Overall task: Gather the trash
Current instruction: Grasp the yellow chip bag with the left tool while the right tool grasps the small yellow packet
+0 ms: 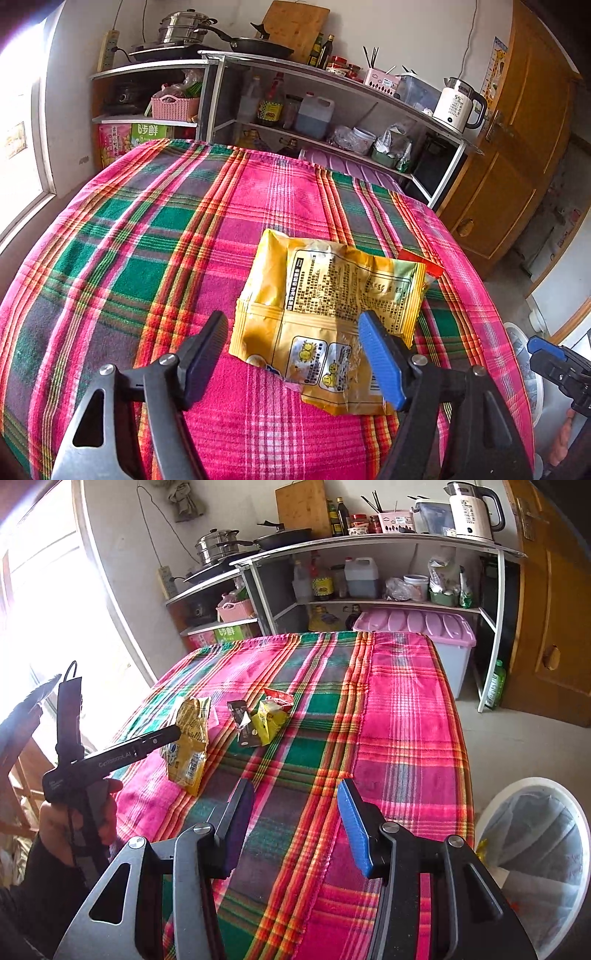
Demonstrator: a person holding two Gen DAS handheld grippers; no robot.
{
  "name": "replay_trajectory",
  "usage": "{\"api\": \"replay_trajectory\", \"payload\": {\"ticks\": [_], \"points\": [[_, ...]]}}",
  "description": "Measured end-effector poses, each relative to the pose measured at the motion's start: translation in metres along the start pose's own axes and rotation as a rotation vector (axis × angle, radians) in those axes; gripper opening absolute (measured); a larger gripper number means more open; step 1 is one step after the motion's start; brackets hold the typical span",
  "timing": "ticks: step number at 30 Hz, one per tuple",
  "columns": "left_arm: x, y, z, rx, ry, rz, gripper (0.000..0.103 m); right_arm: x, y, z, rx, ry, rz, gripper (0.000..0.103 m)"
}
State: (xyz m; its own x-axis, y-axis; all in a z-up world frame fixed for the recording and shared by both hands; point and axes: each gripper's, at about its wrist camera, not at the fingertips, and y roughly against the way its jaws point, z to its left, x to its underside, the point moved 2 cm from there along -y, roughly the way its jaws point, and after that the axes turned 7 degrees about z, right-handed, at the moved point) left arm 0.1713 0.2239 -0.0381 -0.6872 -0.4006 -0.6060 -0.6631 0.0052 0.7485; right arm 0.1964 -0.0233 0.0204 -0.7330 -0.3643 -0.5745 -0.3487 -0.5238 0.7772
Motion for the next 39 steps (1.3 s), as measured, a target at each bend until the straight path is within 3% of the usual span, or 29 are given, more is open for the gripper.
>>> {"api": "replay_trajectory", "payload": {"ticks": [7,9,12,17,27,38,39], "points": [[-0.001,-0.007,0.002,0.039,0.032,0.039,0.074,-0.013,-0.018,0.005,0.000,0.017,0.017,0.048],[0.001,-0.004,0.001,0.047,0.027,0.032,0.055,-0.019,-0.024,0.007,-0.007,0.025,0.023,0.049],[0.002,-0.003,-0.003,0.060,0.008,0.033,0.038,-0.027,-0.033,0.010,-0.020,0.040,0.035,0.049],[0.004,0.008,-0.012,0.070,-0.033,0.001,0.016,-0.040,-0.055,0.009,-0.026,0.038,0.070,0.049],[0.009,0.032,-0.010,0.124,-0.042,-0.060,0.014,-0.062,-0.092,0.011,-0.021,0.044,0.101,0.049],[0.018,0.035,0.004,0.146,-0.022,-0.060,0.014,-0.079,-0.131,0.014,-0.046,0.035,0.137,0.049],[0.018,0.035,0.005,0.147,-0.022,-0.060,0.014,-0.079,-0.130,0.015,-0.047,0.035,0.131,0.045]]}}
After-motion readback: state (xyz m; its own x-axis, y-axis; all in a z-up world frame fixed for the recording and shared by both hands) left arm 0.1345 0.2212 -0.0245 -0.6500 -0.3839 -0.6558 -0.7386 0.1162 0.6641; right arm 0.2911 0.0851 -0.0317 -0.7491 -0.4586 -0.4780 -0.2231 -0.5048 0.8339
